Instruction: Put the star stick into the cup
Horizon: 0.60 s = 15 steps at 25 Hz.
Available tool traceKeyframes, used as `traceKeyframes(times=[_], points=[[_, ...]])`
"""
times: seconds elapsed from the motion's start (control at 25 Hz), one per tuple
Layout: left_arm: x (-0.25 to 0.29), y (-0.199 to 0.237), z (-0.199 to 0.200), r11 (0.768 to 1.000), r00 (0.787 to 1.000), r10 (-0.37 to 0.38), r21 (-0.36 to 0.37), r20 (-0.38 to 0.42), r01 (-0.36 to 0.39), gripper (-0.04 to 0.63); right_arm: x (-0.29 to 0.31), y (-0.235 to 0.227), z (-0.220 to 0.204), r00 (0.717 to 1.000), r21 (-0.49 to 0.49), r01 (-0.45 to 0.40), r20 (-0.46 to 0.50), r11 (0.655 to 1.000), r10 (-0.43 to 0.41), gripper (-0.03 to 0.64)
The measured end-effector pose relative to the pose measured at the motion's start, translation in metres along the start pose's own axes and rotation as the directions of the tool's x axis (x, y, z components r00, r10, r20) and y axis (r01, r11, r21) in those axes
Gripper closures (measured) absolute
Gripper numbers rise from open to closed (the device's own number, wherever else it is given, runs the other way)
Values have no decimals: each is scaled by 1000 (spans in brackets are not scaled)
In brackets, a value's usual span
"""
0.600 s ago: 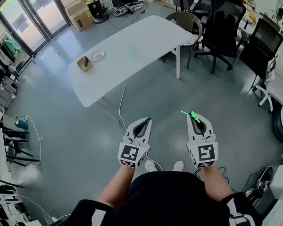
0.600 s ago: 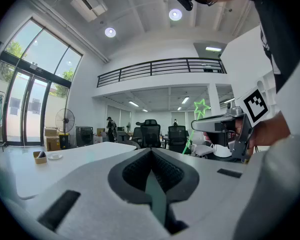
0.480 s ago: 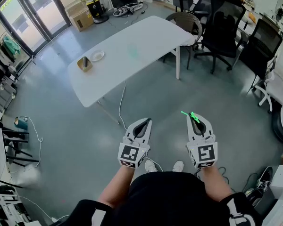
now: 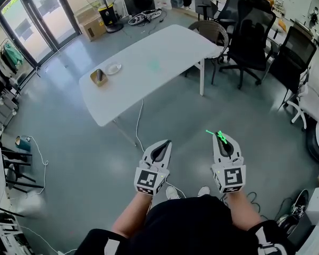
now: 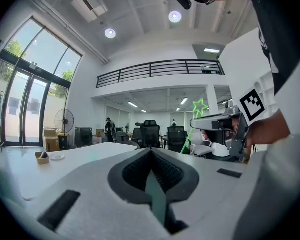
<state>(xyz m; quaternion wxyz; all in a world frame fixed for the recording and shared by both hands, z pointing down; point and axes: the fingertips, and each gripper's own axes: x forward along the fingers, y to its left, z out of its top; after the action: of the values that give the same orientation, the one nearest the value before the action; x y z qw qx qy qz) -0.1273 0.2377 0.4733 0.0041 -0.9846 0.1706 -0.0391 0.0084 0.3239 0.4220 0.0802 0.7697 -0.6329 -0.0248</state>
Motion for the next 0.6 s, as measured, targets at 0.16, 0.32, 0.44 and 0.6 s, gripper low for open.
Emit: traceKeyframes(times=[0.16, 0.32, 0.44, 0.6], points=[[-7, 12, -1, 1000, 1000, -3, 11, 8, 3, 584, 2, 6, 5, 1000, 13, 26, 13, 1000, -26, 601], [-3, 24, -7, 1000, 1000, 0, -3, 10, 0, 584, 15, 9, 4, 1000, 8, 23, 5, 1000, -23, 601], [6, 40, -11, 1000, 1000, 18, -18, 0, -18, 584, 34, 9, 6, 1000, 2, 8, 8, 1000, -8, 601], [35, 53, -11, 999, 999, 39, -32, -11, -39, 584, 63, -11, 7, 1000, 5, -17, 15, 1000, 17, 601]])
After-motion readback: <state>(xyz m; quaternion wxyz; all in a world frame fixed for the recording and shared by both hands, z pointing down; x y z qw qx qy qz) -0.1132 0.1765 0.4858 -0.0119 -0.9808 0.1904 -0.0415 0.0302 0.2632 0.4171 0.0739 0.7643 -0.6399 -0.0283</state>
